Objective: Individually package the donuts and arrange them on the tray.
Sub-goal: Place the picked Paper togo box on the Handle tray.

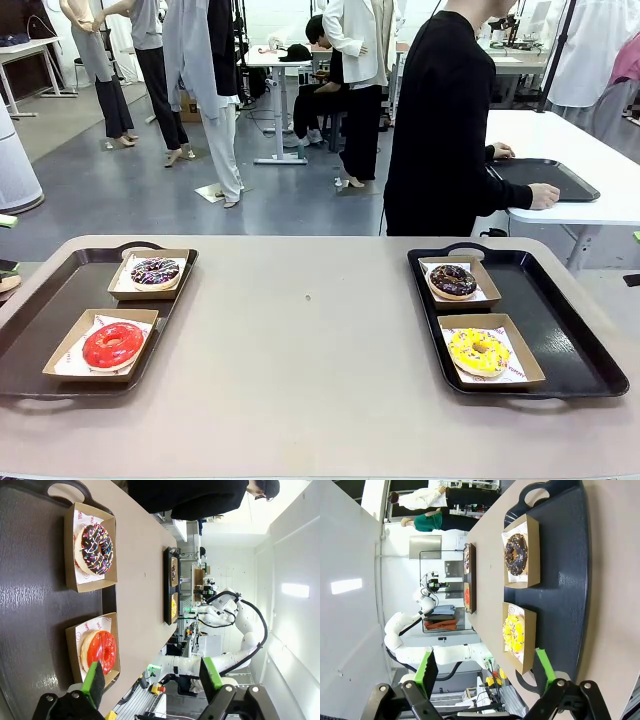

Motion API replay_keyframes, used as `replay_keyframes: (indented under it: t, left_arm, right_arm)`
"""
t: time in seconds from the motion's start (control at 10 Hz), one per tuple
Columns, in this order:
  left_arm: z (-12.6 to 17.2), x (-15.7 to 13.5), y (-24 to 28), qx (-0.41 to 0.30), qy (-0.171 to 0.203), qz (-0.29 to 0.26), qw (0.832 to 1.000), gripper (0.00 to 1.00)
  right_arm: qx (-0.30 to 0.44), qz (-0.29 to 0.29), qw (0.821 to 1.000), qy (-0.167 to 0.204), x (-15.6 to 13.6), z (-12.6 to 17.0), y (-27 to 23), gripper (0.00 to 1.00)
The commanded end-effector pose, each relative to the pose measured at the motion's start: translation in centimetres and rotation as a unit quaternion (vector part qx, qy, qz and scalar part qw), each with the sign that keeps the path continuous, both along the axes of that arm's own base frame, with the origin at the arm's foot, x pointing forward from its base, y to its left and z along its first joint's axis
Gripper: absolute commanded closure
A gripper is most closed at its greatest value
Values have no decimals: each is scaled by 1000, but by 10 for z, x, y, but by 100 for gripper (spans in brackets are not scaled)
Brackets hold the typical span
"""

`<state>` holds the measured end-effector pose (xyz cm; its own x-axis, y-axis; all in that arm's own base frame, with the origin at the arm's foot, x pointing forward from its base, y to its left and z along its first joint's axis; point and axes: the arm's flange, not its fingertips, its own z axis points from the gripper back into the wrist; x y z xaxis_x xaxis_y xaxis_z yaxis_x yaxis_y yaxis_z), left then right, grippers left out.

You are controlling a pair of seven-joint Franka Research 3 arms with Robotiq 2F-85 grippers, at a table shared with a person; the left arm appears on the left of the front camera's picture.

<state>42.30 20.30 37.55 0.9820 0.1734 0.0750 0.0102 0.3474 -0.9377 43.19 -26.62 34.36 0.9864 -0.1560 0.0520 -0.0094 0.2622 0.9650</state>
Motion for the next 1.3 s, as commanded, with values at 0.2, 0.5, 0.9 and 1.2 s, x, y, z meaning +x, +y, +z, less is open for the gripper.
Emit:
replay_keyframes:
  t: [0.2, 0.5, 0.9, 1.2]
  left_arm:
    - [4, -1, 0, -3, 5, 2, 1000, 0]
    - [4, -1, 0, -3, 5, 2, 1000, 0]
    - [4, -1, 0, -3, 5, 2, 1000, 0]
    - [4, -1, 0, -3, 5, 2, 1000, 0]
  right_arm:
    - [-2, 2, 1000, 9, 0, 1, 1, 0]
    - [-2, 2, 1000, 9, 0, 1, 1, 0]
    - [-2, 2, 1000, 9, 0, 1, 1, 0]
    - [-2, 2, 1000, 9, 0, 1, 1, 0]
